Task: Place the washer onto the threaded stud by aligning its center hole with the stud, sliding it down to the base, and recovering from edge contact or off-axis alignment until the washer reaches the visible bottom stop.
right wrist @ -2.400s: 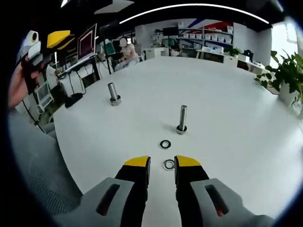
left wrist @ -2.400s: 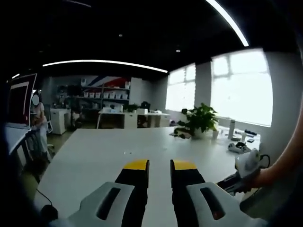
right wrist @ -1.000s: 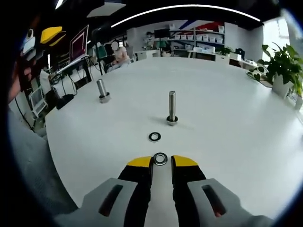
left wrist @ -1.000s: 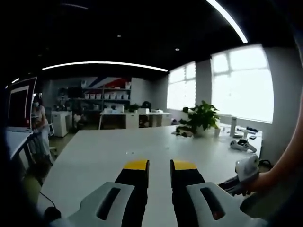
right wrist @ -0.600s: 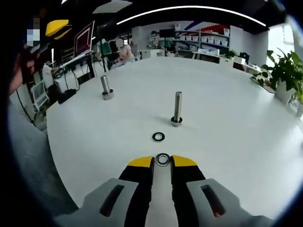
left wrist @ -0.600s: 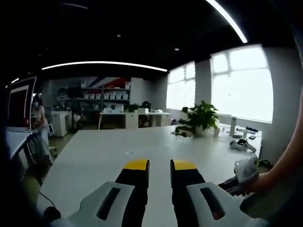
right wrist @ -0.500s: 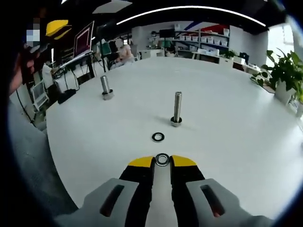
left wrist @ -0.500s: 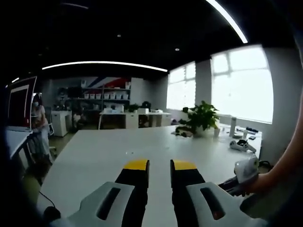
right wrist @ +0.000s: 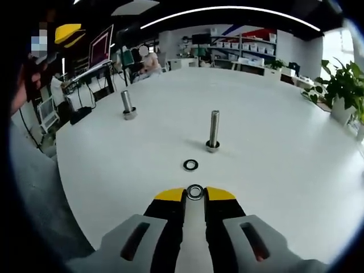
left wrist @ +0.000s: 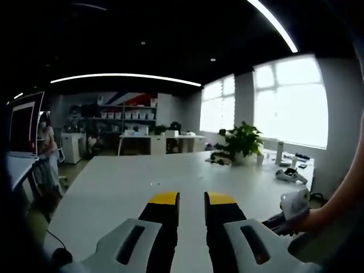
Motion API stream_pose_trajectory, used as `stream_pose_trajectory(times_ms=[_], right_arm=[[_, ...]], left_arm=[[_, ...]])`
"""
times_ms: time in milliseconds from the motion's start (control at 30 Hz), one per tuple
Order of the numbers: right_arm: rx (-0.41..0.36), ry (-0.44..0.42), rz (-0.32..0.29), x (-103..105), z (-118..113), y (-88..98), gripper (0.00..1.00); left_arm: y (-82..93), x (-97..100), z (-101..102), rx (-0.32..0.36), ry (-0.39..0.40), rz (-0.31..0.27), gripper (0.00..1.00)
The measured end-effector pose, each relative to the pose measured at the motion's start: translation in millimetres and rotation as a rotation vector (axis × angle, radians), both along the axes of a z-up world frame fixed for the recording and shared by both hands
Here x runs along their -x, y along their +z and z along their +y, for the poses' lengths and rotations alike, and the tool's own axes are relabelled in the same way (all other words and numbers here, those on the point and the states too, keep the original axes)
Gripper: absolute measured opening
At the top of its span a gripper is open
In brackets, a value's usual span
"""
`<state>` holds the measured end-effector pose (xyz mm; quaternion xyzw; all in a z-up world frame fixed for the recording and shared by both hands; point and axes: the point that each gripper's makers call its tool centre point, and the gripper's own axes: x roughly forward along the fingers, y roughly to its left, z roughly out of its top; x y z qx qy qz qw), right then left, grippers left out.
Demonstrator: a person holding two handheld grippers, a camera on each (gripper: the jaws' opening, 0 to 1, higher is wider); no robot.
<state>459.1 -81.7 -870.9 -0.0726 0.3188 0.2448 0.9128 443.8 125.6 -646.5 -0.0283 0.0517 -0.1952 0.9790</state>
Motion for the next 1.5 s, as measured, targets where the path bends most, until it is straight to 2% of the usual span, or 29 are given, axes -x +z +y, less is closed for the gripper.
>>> stream_pose_trajectory(times_ms=[700, 800, 933, 1067, 1267, 1500], right_arm=[[0.012, 0.008, -0.01, -1.0, 0.1, 10.0, 0.15], [0.016, 0.014, -0.006, -0.4, -0.2, 9.2, 0.07], [0.013, 0.015, 0.014, 1.2, 1.4, 2.8, 0.09], [0.009, 0.015, 0.014, 1.2, 1.5, 3.9, 0.09], [0.009, -0.004, -0.002, -6.4, -7.6, 16.6, 0.1], [0.028, -0.049, 0.021, -5.1, -21.4, 17.2, 0.11]], left_arm=[[-0.1, -1.0, -0.6, 0.007, -0.002, 0.003, 0.15], [-0.2, -1.2, -0.3, 0.009, -0.001, 0.003, 0.15], [-0.6, -1.1, 0.3, 0.009, 0.0, 0.004, 0.15], [-1.1, -0.5, 0.6, 0.012, 0.003, 0.008, 0.15], [-0.7, -1.7, -1.3, 0.015, -0.003, 0.007, 0.15], [-0.5, -1.3, -2.7, 0.016, -0.006, 0.007, 0.15]])
